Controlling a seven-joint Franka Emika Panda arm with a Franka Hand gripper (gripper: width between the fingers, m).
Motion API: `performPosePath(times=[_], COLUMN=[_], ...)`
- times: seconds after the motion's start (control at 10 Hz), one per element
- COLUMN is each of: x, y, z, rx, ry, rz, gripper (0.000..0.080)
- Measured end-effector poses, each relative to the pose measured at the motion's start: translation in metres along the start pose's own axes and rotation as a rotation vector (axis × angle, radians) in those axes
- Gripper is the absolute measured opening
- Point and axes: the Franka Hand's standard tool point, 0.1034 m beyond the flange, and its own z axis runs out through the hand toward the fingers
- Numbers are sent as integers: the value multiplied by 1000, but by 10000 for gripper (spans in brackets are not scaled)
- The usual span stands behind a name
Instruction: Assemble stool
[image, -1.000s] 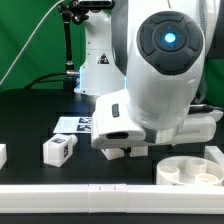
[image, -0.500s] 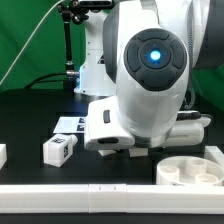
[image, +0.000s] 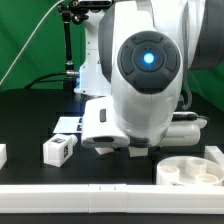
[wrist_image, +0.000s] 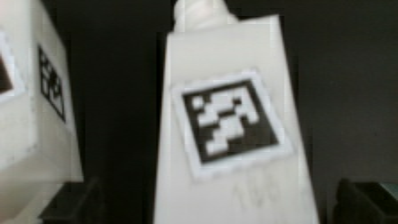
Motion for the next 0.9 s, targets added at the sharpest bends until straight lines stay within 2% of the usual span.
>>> performPosePath(times=[0.2,0.6,0.7,0.8,0.9], x=[-6,-2,0,0,1], y=[1,1,0,0,-1], z=[10,7,5,3,3], rx=[0,7,7,7,6], ry=[-51,-23,-14,-6,-4], rz=[36,24,21,20,18], gripper=[649,622,447,324,324])
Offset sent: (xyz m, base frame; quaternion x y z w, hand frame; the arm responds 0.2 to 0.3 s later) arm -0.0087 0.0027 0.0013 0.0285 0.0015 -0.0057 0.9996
